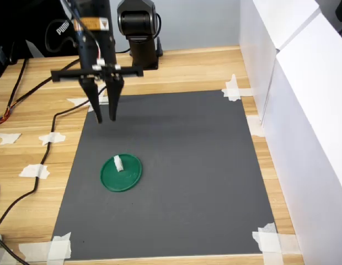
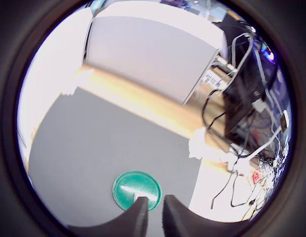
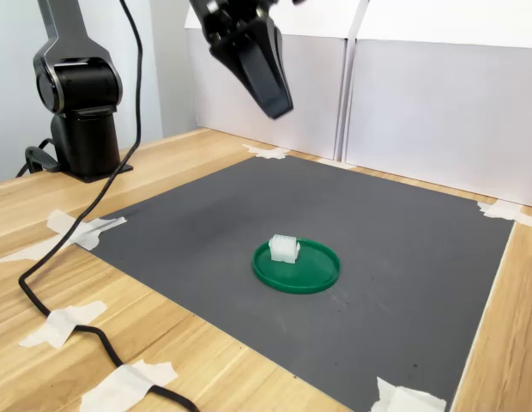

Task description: Grasp a white terminal and put it on the green lid.

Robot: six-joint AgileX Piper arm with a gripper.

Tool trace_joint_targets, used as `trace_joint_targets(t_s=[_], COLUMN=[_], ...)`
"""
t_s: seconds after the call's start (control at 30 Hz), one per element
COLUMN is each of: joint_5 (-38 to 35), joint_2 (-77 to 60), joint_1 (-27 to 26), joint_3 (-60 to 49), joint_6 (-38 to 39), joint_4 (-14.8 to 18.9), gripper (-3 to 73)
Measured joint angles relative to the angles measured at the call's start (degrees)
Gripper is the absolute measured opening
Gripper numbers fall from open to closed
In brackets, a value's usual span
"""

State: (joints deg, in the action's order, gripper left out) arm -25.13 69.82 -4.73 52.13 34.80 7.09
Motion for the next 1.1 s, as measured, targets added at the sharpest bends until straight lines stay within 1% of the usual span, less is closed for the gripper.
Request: trace_joint_targets(t_s=[0.03,0.1,0.13,0.23,0.27,0.33,0.43,0.6,0.7,0.9,1.1], joint_5=[0.8,2.6,3.8,7.8,9.0,11.8,15.2,17.2,17.2,16.9,13.9], joint_2=[-2.5,-7.4,-9.8,-17.0,-18.9,-23.6,-30.1,-39.2,-44.7,-52.7,-60.1], joint_1=[-0.5,-0.9,-0.9,-0.9,-0.9,-1.3,-2.9,-5.9,-6.1,-6.1,-6.1], joint_3=[-1.0,-3.6,-5.3,-11.7,-13.7,-18.6,-24.7,-31.0,-35.2,-42.6,-47.4], joint_6=[0.0,-0.1,-0.1,-0.3,-0.4,-0.4,-0.4,-1.2,-1.9,-1.8,-0.6], joint_4=[1.7,5.1,6.7,12.8,14.4,16.6,17.8,18.8,19.5,19.5,19.4], gripper=[3.0,0.2,-0.4,-1.4,-1.5,-1.6,-1.6,-1.6,-1.6,-1.6,-1.6])
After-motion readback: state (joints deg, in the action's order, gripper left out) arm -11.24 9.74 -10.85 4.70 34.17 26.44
